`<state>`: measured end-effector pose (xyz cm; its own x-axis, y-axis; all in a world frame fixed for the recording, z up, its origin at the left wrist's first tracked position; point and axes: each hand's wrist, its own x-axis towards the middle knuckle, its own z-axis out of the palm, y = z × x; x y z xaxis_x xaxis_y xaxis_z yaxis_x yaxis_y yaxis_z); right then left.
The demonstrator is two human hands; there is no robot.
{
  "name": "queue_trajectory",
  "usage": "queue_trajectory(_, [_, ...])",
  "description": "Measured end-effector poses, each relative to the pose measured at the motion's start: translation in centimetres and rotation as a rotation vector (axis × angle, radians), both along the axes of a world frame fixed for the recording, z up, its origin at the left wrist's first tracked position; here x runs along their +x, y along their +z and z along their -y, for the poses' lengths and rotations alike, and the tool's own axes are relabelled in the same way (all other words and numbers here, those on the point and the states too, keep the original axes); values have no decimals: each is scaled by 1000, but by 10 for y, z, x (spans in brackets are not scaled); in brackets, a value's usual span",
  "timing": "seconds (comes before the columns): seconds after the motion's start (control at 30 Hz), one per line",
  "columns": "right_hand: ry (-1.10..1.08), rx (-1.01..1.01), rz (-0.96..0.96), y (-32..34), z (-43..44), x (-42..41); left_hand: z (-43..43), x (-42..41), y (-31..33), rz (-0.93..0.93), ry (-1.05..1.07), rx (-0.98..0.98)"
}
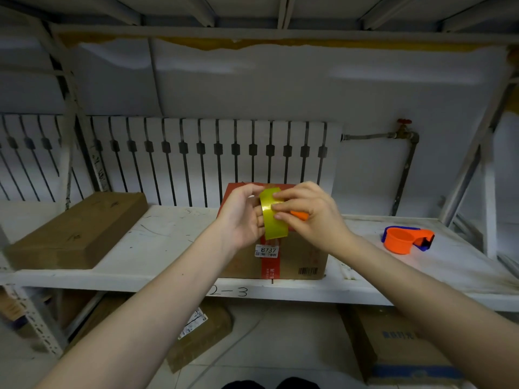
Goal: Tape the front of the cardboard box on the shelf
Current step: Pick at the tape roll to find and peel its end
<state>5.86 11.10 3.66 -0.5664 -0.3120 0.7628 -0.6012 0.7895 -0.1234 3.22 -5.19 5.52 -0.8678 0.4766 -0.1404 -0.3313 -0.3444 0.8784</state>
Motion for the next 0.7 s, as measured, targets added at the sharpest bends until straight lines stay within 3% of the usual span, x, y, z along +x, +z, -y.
queue_trajectory(0.13, [-14, 211, -179, -2, -4, 20, -3, 13, 6, -54, 43, -40])
queue_trajectory(0.23, [19, 202, -181, -3, -9, 33, -4, 20, 10, -70, 38, -23])
queue_trajectory(0.37, [-26, -199, -88, 5, -11, 49, -1, 29, 15, -146, 15, -44])
queue_trajectory(0.43, [-120, -390, 67, 11, -7, 55, -2, 33, 16, -167, 24, -71])
queue_trajectory(0.53, [-71, -547, 354, 12, 1, 57, -4, 39, 13, -205, 54, -61])
queue_trajectory(0.63, [-47, -322, 462, 3, 2, 61, -7, 45, 12, -184, 20, 79])
queue_trajectory(0.7, [-112, -120, 388, -7, -7, 61, -10, 48, 13, -120, -18, 177])
